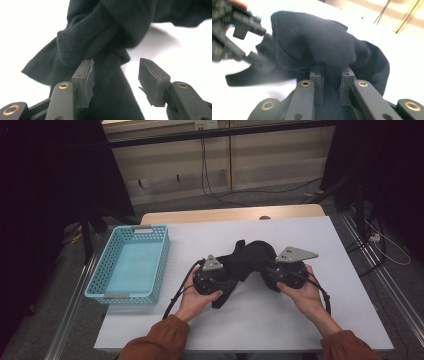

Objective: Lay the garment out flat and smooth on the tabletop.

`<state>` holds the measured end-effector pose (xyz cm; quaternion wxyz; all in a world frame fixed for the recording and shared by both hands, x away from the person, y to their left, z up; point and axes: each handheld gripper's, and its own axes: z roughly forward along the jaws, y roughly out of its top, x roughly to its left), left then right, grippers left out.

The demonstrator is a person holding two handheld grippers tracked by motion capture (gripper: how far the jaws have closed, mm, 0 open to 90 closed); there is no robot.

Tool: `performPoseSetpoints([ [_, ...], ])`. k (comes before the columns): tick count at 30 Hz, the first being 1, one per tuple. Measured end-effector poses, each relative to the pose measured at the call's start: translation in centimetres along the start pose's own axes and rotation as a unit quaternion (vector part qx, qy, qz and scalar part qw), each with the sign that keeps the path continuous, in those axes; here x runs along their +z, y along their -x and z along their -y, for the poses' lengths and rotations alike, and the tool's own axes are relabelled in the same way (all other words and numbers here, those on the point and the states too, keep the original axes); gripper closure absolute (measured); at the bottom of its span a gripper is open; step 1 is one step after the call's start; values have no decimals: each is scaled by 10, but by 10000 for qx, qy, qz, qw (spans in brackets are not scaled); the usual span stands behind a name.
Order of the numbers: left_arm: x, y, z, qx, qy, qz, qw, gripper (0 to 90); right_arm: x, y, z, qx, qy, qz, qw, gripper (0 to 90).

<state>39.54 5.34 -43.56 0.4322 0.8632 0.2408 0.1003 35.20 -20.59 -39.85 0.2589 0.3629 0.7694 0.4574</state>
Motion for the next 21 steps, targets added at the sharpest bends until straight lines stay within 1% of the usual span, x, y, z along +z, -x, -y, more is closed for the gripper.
performPoseSetpoints([
  [1, 2, 2, -2, 177, -22, 52, 9998, 499, -1, 1, -1, 9, 35, 15, 10000, 797],
  [2, 5, 5, -4, 251, -54, 18, 9997, 515, -1, 2, -1, 29, 42, 15, 10000, 797],
  [3, 9, 5, -7, 242, -94, -53, 9996, 493, 0, 3, -1, 50, 48, 9, 10000, 797],
  [4, 14, 5, -8, 178, -147, -118, 9997, 447, 1, 3, -1, 60, 41, 6, 10000, 797],
  [5, 18, 3, -8, 170, -189, -163, 9995, 414, 2, 3, -1, 60, 29, 1, 10000, 797],
  [6, 23, 2, -7, 194, -213, -227, 9993, 408, 3, 3, -2, 62, 26, -11, 10000, 797],
  [7, 28, 0, -7, 221, -296, -266, 9990, 398, 4, 3, -3, 52, 27, -13, 10000, 797],
  [8, 33, -1, -6, 245, -330, -277, 9988, 380, 4, 2, -4, 34, 34, -15, 10000, 797],
  [10, 39, 0, -5, 356, -393, -299, 9981, 373, 6, 2, -6, 41, 39, -29, 10000, 797],
  [11, 43, 1, -4, 352, -350, -328, 9982, 365, 7, 3, -6, 51, 45, -34, 10000, 796],
  [12, 45, 1, -3, 385, -387, -357, 9979, 343, 8, 4, -6, 65, 48, -36, 10000, 796],
  [13, 47, 2, -3, 353, -354, -426, 9978, 332, 9, 4, -6, 80, 44, -42, 9999, 796],
  [14, 48, 3, -2, 426, -413, -505, 9970, 336, 10, 4, -6, 86, 39, -43, 9999, 796],
  [15, 50, 3, -2, 432, -363, -534, 9970, 344, 12, 4, -5, 103, 19, -59, 9999, 796],
  [16, 50, 3, -2, 394, -319, -618, 9968, 376, 13, 3, -3, 117, -7, -66, 9999, 796],
  [17, 49, 2, -2, 423, -306, -779, 9956, 483, 14, 1, -1, 107, -43, -75, 9999, 796],
  [18, 48, 0, -2, 424, -310, -861, 9949, 618, 15, -1, 2, 93, -81, -99, 9999, 796],
  [19, 47, 0, -1, 394, -293, -878, 9949, 696, 15, -3, 4, 65, -117, -117, 9998, 796],
  [20, 45, 0, -1, 431, -289, -904, 9946, 765, 15, -4, 5, 30, -148, -125, 9998, 795],
  [21, 43, -1, -1, 426, -315, -873, 9948, 793, 13, -4, 5, 40, -131, -119, 9998, 795],
])
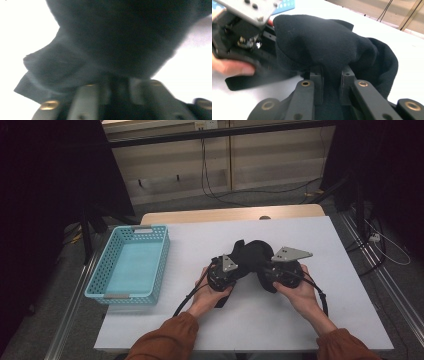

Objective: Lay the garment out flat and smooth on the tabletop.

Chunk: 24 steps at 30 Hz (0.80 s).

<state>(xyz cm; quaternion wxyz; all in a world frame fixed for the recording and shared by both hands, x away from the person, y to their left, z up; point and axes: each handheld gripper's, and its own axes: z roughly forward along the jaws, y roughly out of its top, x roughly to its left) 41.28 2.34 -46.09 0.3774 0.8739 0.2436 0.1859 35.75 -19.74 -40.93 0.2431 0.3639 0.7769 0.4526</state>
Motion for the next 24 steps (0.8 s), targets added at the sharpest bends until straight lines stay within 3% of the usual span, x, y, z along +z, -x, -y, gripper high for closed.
performPoseSetpoints([
  [2, -3, 1, 0, -136, 48, 161, 9998, 814, -4, 2, -1, 36, 73, 26, 10000, 795],
  [3, -6, 2, -2, -201, 110, 369, 9991, 817, -6, 4, -2, 69, 114, 41, 9999, 795],
  [7, -24, 9, -10, -403, 390, 896, 9944, 820, -14, 12, -7, 151, 264, 73, 9995, 795],
  [11, -44, 16, -14, -401, 543, 1135, 9912, 821, -24, 16, -12, 186, 447, 96, 9988, 794],
  [14, -56, 17, -12, -557, 632, 1464, 9856, 822, -29, 15, -17, 136, 529, 122, 9984, 792],
  [17, -70, 19, -11, -766, 747, 1866, 9766, 824, -31, 14, -21, 91, 565, 122, 9983, 790],
  [20, -87, 28, -9, -667, 748, 2037, 9739, 825, -29, 11, -27, 24, 581, 59, 9983, 787],
  [24, -100, 32, 1, -792, 654, 2299, 9678, 825, -20, 6, -30, 24, 596, -32, 9982, 776],
])
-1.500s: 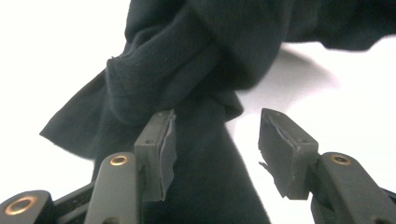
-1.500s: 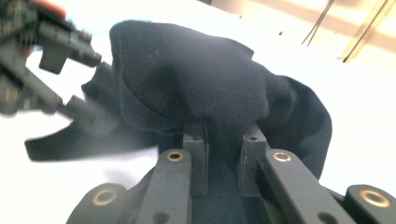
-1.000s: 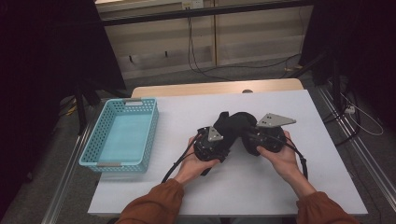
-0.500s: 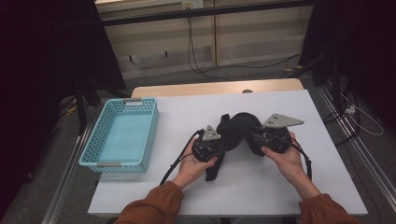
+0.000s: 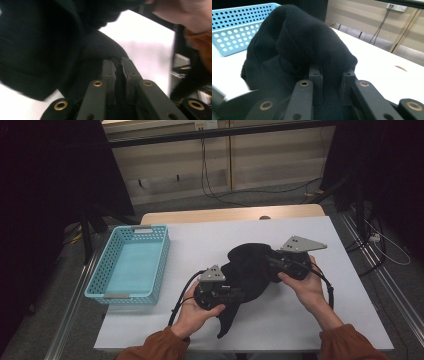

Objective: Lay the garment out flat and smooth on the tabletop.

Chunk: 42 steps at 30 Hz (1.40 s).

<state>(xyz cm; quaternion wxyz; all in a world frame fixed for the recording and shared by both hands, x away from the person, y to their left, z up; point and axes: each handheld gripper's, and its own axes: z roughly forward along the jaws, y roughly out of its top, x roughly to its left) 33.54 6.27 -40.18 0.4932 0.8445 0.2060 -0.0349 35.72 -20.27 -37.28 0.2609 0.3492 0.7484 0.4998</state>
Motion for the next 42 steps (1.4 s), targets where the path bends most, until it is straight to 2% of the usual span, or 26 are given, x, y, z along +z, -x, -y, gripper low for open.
performPoseSetpoints([
  [3, 1, 4, 10, 118, -190, -48, 9997, 822, 13, -5, 7, -47, -187, -48, 9998, 765],
  [4, 2, 3, 12, 173, -228, -161, 9995, 817, 18, -6, 10, -44, -274, -81, 9996, 762],
  [6, 5, 0, 15, 360, -327, -579, 9971, 764, 28, -9, 19, -36, -450, -123, 9989, 748],
  [7, 6, -3, 15, 309, -310, -636, 9970, 700, 33, -10, 24, -39, -545, -144, 9984, 739],
  [8, 5, -5, 15, 246, -292, -592, 9975, 650, 37, -11, 28, -57, -636, -164, 9978, 727],
  [10, 1, -8, 13, 224, -176, -370, 9989, 634, 43, -12, 35, -71, -781, -165, 9968, 681],
  [13, -5, -7, 8, 266, -13, -436, 9987, 619, 48, -13, 40, -56, -910, -139, 9957, 575],
  [16, -8, -7, 3, 364, 100, -592, 9975, 593, 44, -13, 36, -76, -813, -64, 9966, 476],
  [18, -6, -3, 1, 524, 69, -692, 9962, 576, 38, -14, 31, -86, -687, -73, 9976, 441],
  [20, 4, 7, -2, 914, -111, -836, 9922, 534, 29, -14, 26, -100, -505, 17, 9987, 410],
  [21, 8, 11, -3, 1131, -187, -761, 9905, 510, 24, -14, 23, -109, -447, -12, 9989, 410],
  [23, 19, 18, -4, 1252, -293, -579, 9900, 502, 13, -13, 21, -106, -352, 25, 9993, 409],
  [25, 29, 22, -2, 1444, -473, -725, 9857, 502, 3, -10, 23, -86, -315, 27, 9995, 429],
  [28, 39, 13, 3, 1413, -741, -903, 9831, 598, -11, -8, 34, -45, -406, -16, 9992, 462],
  [30, 38, 7, 5, 1425, -796, -1036, 9811, 712, -17, -9, 44, -39, -512, -51, 9987, 524],
  [32, 34, 2, 5, 1320, -788, -1093, 9821, 804, -22, -10, 52, -14, -620, -114, 9980, 546],
  [33, 32, 0, 5, 1256, -744, -1102, 9831, 822, -24, -11, 56, 19, -649, -139, 9978, 561],
  [35, 26, -7, 4, 1126, -665, -1124, 9850, 837, -27, -12, 62, 44, -745, -164, 9971, 569],
  [36, 23, -9, 3, 992, -537, -1116, 9873, 839, -29, -13, 64, 38, -780, -163, 9968, 572],
  [39, 7, -18, 0, 760, -245, -1046, 9913, 841, -31, -15, 68, 53, -833, -169, 9964, 581],
  [40, 2, -20, -1, 684, -185, -1054, 9919, 842, -31, -16, 69, 58, -858, -155, 9962, 579],
  [42, -7, -24, -2, 617, -67, -1172, 9912, 845, -32, -20, 71, 58, -924, -254, 9954, 587],
])
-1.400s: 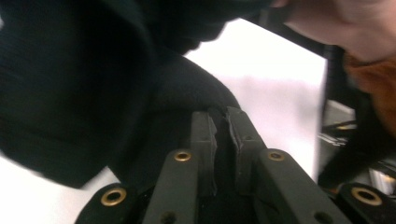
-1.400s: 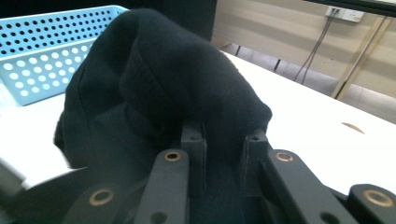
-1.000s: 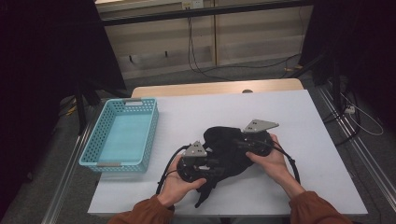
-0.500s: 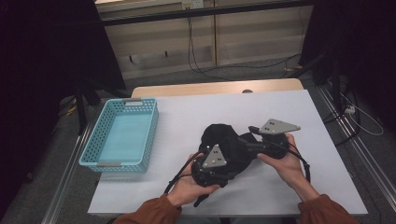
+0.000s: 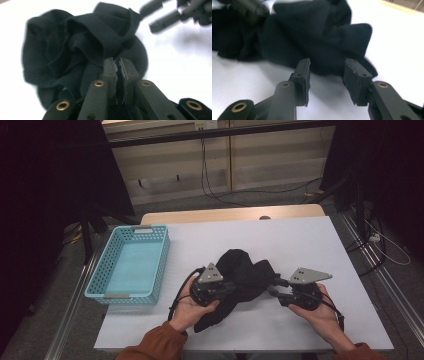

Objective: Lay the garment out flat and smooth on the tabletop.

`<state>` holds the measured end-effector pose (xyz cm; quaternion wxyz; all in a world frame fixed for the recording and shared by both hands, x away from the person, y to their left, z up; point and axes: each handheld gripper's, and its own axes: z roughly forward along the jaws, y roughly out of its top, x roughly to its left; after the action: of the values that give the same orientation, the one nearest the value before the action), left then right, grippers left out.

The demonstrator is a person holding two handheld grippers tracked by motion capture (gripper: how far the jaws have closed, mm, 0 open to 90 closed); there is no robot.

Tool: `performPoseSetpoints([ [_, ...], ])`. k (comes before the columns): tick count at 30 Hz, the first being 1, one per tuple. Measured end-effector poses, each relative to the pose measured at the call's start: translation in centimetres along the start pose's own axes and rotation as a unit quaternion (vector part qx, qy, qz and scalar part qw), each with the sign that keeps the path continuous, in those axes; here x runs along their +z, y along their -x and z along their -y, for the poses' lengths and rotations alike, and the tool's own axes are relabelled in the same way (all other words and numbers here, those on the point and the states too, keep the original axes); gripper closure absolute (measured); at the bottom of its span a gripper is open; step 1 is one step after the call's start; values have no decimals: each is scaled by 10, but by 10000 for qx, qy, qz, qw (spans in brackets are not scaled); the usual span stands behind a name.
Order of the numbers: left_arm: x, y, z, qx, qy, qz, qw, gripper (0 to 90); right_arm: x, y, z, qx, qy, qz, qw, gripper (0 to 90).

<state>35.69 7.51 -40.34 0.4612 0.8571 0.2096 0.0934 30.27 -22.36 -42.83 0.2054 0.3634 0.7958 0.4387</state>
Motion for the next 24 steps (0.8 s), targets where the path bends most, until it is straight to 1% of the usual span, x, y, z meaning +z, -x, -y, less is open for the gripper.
performPoseSetpoints([
  [2, -7, -5, -1, -111, 101, 45, 9999, 845, 2, -5, 2, -17, -70, -109, 9999, 596],
  [3, -9, -7, -1, -142, 170, 32, 9997, 845, 5, -7, 4, -37, -124, -169, 9998, 602],
  [4, -10, -9, -1, -218, 209, 62, 9995, 844, 8, -10, 6, -68, -194, -241, 9995, 606],
  [5, -11, -11, -1, -325, 236, 148, 9991, 844, 13, -13, 7, -122, -275, -300, 9991, 607],
  [6, -10, -12, -1, -359, 239, 182, 9989, 843, 18, -16, 8, -184, -376, -337, 9986, 605],
  [7, -10, -11, -1, -291, 197, 145, 9993, 842, 22, -20, 8, -249, -420, -384, 9981, 603],
  [8, -8, -9, 0, -241, 169, 127, 9995, 839, 25, -22, 7, -265, -413, -459, 9977, 603],
  [10, -5, -6, 0, -21, 88, -69, 9999, 823, 31, -27, 4, -298, -395, -513, 9975, 598],
  [11, -4, -5, 0, 7, 79, -120, 9999, 817, 34, -29, 3, -343, -411, -539, 9971, 600],
  [12, -3, -5, 0, 21, 81, -170, 9998, 808, 37, -31, 2, -400, -429, -475, 9972, 607],
  [13, -3, -6, 0, 5, 85, -213, 9997, 787, 40, -32, 1, -441, -391, -409, 9974, 632],
  [14, -2, -5, -1, -34, 99, -288, 9995, 720, 41, -33, -1, -480, -337, -333, 9977, 677],
  [15, -2, -3, -2, -43, 110, -395, 9992, 600, 42, -34, -3, -542, -287, -215, 9979, 712],
  [16, 0, 0, -3, -35, 58, -336, 9994, 525, 44, -33, -6, -540, -260, -187, 9980, 743],
  [17, 3, 3, -4, 97, 1, -213, 9997, 515, 46, -32, -9, -503, -208, -220, 9983, 767],
  [18, 6, 8, -3, 167, -26, -189, 9997, 498, 47, -31, -12, -481, -155, -189, 9985, 789],
  [19, 9, 11, -3, 258, -102, -223, 9994, 481, 49, -30, -15, -484, -110, -132, 9987, 801],
  [20, 13, 14, -2, 432, -193, -191, 9987, 449, 50, -28, -17, -472, -69, -110, 9988, 807],
  [21, 17, 16, -2, 512, -245, -192, 9982, 427, 50, -26, -19, -404, -32, -100, 9991, 813],
  [22, 20, 17, -1, 591, -330, -259, 9974, 418, 50, -24, -20, -365, 7, -53, 9993, 819],
  [23, 22, 18, -1, 590, -362, -350, 9970, 414, 50, -22, -22, -331, 45, -30, 9994, 821],
  [24, 23, 18, -1, 508, -387, -574, 9963, 483, 49, -20, -22, -251, 82, -45, 9996, 819],
])
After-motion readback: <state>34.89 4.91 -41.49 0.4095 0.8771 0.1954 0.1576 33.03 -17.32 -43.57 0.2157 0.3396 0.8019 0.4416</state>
